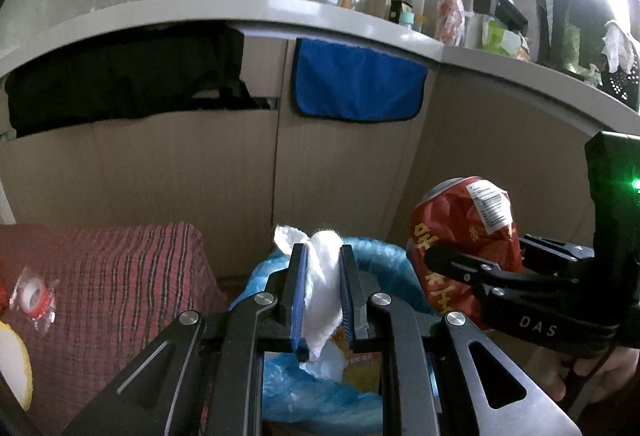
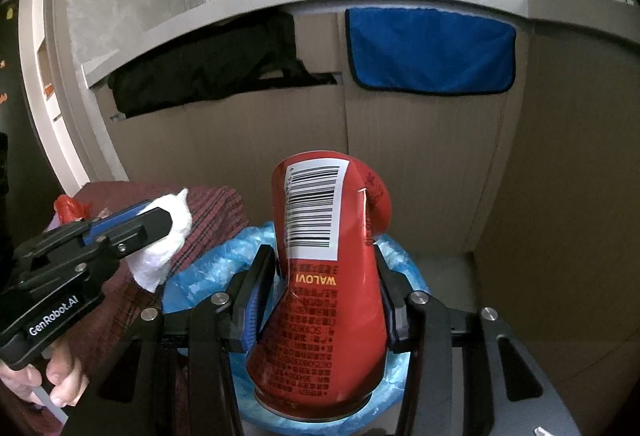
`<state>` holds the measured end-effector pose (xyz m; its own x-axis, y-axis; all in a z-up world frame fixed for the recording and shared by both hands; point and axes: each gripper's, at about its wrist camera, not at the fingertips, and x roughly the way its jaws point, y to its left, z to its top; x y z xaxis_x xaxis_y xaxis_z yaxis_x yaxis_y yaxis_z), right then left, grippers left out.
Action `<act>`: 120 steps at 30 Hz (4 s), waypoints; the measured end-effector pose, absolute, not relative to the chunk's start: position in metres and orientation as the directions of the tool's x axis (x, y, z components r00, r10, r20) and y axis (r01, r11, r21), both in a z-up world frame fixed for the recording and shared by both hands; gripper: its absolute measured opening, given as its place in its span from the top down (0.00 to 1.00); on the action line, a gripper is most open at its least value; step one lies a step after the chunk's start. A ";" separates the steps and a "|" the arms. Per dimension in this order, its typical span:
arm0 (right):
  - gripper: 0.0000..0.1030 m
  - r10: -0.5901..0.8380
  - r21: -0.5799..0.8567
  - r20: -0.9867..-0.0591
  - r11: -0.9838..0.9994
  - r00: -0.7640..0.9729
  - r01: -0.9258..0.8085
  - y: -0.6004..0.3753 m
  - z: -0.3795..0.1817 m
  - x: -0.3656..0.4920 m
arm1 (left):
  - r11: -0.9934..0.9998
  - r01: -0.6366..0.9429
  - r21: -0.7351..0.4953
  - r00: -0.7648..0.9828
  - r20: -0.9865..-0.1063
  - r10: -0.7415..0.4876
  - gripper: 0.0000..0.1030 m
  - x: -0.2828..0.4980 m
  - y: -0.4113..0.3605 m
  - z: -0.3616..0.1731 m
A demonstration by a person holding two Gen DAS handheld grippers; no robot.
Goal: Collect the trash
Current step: 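Open both tools to drop can and tissue into the bin, then move both tools from the bin toward the yellow-rimmed mesh pad on the table, then grasp yellow-rimmed mesh pad with right tool while left tool moves toward red plastic bag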
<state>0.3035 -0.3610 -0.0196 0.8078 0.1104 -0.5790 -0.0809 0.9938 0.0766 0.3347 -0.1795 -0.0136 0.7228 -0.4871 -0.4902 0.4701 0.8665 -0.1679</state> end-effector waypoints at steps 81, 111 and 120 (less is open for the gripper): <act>0.46 0.374 0.024 -0.741 0.845 0.558 -0.535 -0.014 -0.047 0.325 | 0.991 -0.029 -0.130 0.784 -0.618 -0.057 0.62 0.305 0.213 -0.044; 0.28 0.463 0.182 -0.782 0.810 0.418 -0.557 0.038 -0.112 0.373 | 0.966 -0.154 -0.209 0.745 -0.667 -0.026 0.62 0.287 0.278 -0.073; 0.66 0.416 0.088 -0.781 0.811 0.465 -0.578 0.058 -0.108 0.357 | 0.962 -0.162 -0.219 0.738 -0.674 -0.030 0.62 0.279 0.279 -0.075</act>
<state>0.3571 0.0583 -0.1085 0.4650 0.4161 -0.7814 -0.5777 0.8115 0.0883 0.2791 0.2787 -0.0749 0.7385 -0.0296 -0.6736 -0.1615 0.9622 -0.2194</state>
